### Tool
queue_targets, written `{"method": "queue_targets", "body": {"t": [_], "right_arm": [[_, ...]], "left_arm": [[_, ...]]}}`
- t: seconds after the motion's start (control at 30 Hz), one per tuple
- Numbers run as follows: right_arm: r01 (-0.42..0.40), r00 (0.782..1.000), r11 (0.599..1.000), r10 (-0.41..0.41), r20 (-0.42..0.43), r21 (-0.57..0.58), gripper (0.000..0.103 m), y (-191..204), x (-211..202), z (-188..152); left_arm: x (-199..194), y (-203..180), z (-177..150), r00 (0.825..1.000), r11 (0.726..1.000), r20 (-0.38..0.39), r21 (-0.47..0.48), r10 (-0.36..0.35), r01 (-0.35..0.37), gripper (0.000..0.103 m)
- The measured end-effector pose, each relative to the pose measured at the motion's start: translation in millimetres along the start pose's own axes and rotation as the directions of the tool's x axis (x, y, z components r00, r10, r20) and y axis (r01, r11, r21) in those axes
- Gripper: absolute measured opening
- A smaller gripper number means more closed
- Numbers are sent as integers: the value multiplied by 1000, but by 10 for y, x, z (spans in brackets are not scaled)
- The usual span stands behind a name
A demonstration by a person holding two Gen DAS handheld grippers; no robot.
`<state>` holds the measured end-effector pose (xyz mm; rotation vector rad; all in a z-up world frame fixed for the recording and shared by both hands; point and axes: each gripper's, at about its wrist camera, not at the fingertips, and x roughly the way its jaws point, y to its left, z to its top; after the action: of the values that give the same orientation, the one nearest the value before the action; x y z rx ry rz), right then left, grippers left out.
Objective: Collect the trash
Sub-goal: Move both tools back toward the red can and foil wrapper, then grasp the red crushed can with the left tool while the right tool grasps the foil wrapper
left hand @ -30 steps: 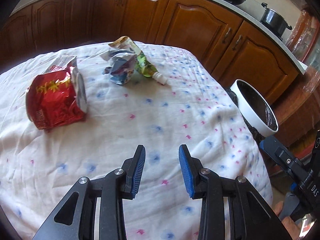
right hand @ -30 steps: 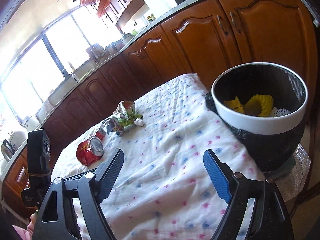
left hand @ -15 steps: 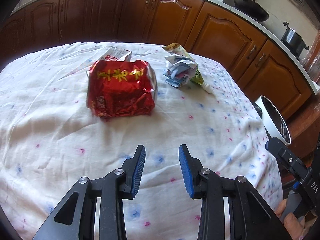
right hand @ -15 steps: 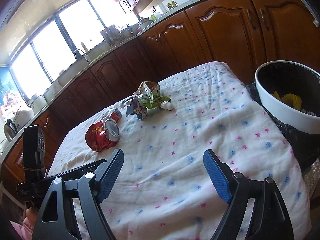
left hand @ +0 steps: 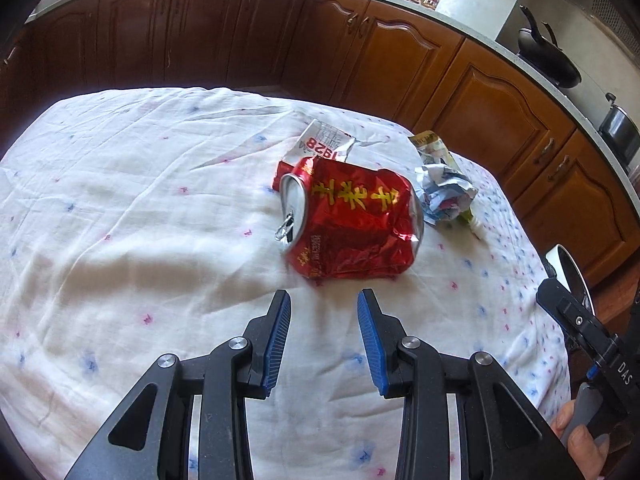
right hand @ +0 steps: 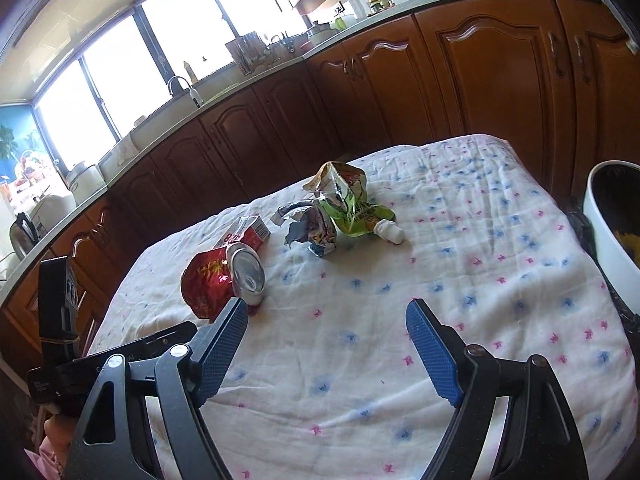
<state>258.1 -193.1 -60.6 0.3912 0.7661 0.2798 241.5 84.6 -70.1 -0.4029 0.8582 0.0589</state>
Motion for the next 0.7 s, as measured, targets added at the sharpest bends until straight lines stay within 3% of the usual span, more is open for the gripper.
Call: {"method": "queue_targets", "body": {"t": [0.53, 0.6, 0.67, 0.7], "right_arm": [[-12, 1000, 997, 10, -16, -81, 77, 253, 754, 459], [-6, 1000, 997, 4, -20, -83, 74, 253, 838, 505], [5, 1000, 996, -8, -23, -90, 61, 251, 907, 527], [10, 1000, 996, -12, -29, -94, 55, 253, 937, 539]], "left_arm": [[333, 58, 402, 1000, 1000, 17, 8, 10, -10, 34], [386, 46, 415, 1000, 1000, 11, 15, 9, -9, 34], [417, 34, 417, 1000, 1000, 12, 20, 7, -7, 32], [418, 26, 416, 1000, 1000, 16, 27, 11, -11, 27]]}}
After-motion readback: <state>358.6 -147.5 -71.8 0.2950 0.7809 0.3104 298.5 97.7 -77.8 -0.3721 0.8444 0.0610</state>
